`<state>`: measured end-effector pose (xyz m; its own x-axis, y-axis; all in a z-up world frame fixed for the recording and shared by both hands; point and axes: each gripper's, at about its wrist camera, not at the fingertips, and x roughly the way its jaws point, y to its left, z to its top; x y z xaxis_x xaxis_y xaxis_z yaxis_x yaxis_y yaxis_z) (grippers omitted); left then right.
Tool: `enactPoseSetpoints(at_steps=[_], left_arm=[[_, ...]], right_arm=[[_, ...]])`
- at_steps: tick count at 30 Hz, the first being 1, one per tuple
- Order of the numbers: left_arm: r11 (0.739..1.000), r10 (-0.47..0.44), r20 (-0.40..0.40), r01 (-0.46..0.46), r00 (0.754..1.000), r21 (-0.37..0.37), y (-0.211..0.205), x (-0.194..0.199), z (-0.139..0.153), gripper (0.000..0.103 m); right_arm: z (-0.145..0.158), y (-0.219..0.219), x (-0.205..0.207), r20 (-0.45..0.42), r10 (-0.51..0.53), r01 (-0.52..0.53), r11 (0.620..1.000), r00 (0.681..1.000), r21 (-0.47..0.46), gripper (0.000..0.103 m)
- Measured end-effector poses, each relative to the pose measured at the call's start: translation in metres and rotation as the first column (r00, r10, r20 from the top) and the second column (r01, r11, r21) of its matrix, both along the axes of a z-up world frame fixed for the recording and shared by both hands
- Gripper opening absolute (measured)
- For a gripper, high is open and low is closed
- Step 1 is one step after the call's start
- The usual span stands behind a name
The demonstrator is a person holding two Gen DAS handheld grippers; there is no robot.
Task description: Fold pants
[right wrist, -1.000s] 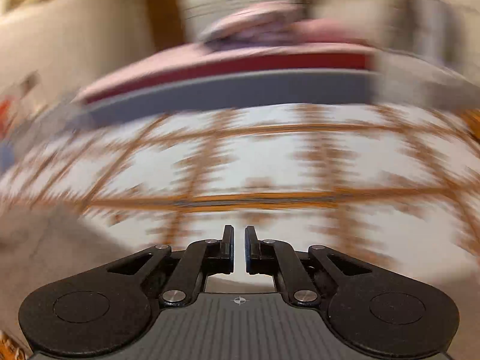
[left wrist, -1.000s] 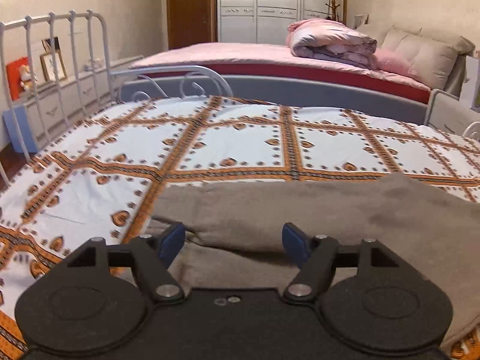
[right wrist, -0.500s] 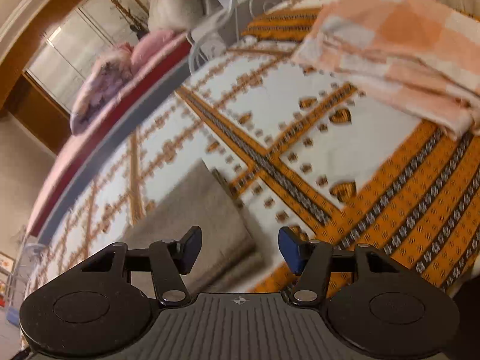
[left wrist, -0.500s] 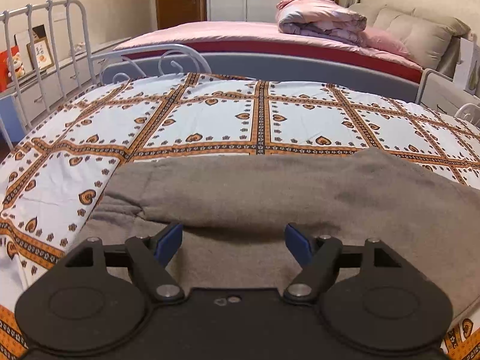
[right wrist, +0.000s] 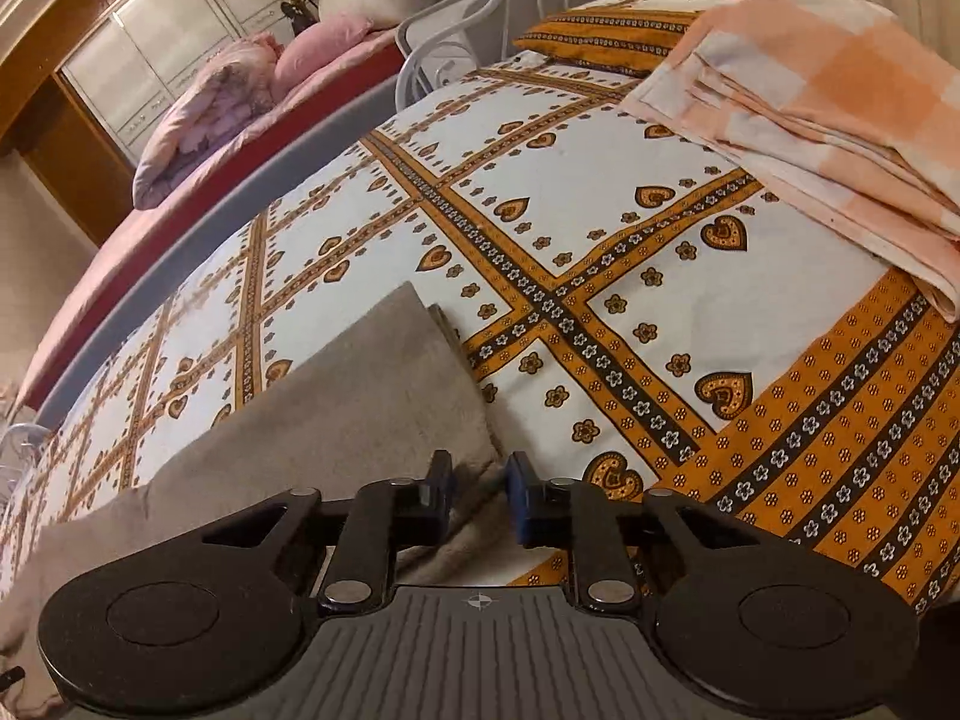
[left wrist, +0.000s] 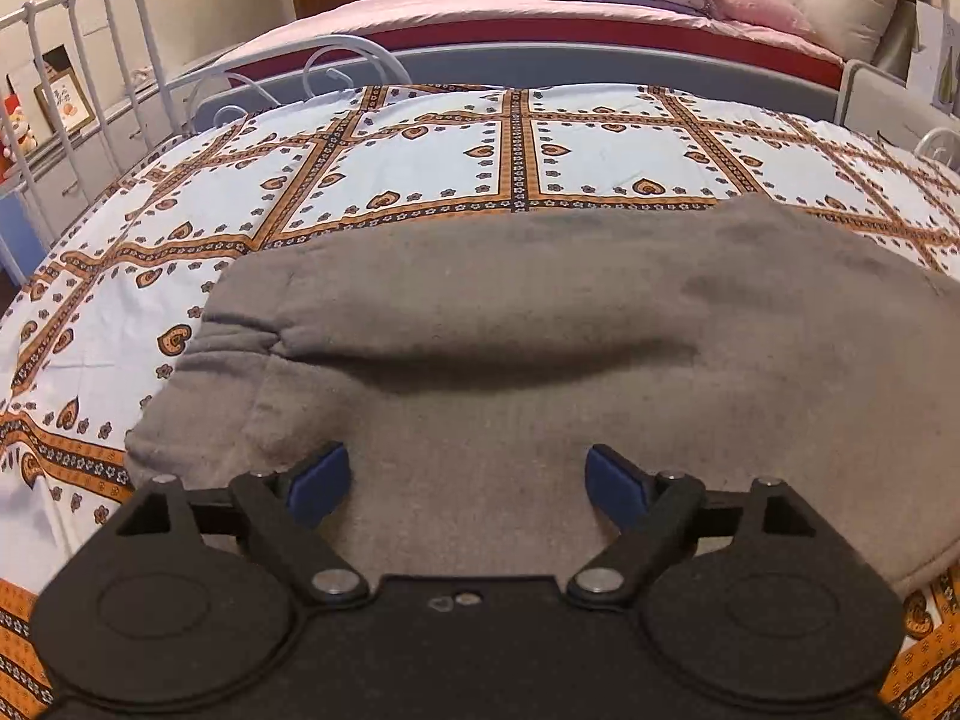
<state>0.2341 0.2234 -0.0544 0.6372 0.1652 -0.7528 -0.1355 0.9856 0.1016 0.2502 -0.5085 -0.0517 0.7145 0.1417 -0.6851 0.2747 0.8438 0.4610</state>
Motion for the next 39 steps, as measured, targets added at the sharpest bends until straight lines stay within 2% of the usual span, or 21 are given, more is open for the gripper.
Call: enactPoseSetpoints(at_steps=[2, 8, 16, 18, 21, 22, 25, 26, 28, 30, 33, 36, 39], left_arm=[[1.000, -0.003, 0.000, 0.003, 1.000, 0.001, 0.000, -0.001, -0.001, 0.080], [1.000, -0.010, 0.001, 0.010, 1.000, -0.002, 0.000, -0.001, -0.001, 0.080], [1.000, -0.013, 0.001, 0.013, 1.000, -0.002, 0.000, -0.002, -0.001, 0.080], [1.000, -0.014, 0.001, 0.014, 1.000, -0.002, 0.000, -0.002, -0.001, 0.080], [1.000, -0.015, 0.000, 0.015, 1.000, -0.003, -0.001, -0.002, -0.001, 0.080], [1.000, -0.014, 0.000, 0.014, 1.000, -0.003, 0.000, -0.002, -0.001, 0.080], [1.000, -0.016, 0.001, 0.016, 1.000, -0.003, -0.001, -0.002, -0.001, 0.081], [1.000, -0.016, 0.000, 0.016, 1.000, -0.004, -0.001, -0.002, -0.001, 0.081], [1.000, -0.016, 0.000, 0.016, 1.000, -0.004, -0.001, -0.002, -0.001, 0.081], [1.000, -0.016, 0.000, 0.016, 1.000, -0.003, -0.001, -0.002, -0.001, 0.081], [1.000, -0.018, 0.001, 0.018, 1.000, -0.004, -0.001, -0.002, -0.001, 0.081], [1.000, -0.017, 0.001, 0.017, 1.000, -0.004, -0.001, -0.002, -0.001, 0.081], [1.000, -0.017, 0.000, 0.017, 1.000, -0.005, -0.001, -0.002, -0.001, 0.081]], right_arm=[[0.002, -0.003, -0.001, 0.011, -0.011, 0.011, 1.000, 1.000, 0.018, 0.015], [0.005, 0.005, 0.004, 0.003, 0.007, -0.007, 0.999, 1.000, -0.048, 0.015], [0.001, -0.003, 0.003, -0.005, -0.018, 0.018, 1.000, 1.000, 0.009, 0.015], [0.007, 0.004, 0.003, 0.010, 0.006, -0.006, 0.999, 1.000, -0.050, 0.015], [0.021, 0.017, -0.004, 0.081, 0.039, -0.028, 0.992, 0.996, -0.126, 0.014], [0.025, 0.020, -0.006, 0.102, 0.045, -0.031, 0.990, 0.994, -0.139, 0.007], [0.034, 0.023, -0.012, 0.150, 0.051, -0.031, 0.991, 0.987, -0.132, 0.006], [0.033, 0.023, -0.012, 0.141, 0.052, -0.033, 0.991, 0.989, -0.131, 0.006], [0.027, 0.019, -0.010, 0.117, 0.050, -0.043, 0.997, 0.992, -0.069, 0.005], [0.022, 0.018, -0.007, 0.084, 0.051, -0.046, 0.997, 0.995, -0.065, 0.005], [0.016, 0.009, -0.008, 0.059, -0.004, 0.006, 0.999, 0.998, -0.041, 0.006], [0.003, -0.005, -0.005, 0.020, -0.034, 0.033, 0.997, 0.999, 0.067, 0.006], [-0.004, -0.009, -0.002, -0.015, -0.061, 0.062, 0.996, 0.998, 0.071, 0.006]])
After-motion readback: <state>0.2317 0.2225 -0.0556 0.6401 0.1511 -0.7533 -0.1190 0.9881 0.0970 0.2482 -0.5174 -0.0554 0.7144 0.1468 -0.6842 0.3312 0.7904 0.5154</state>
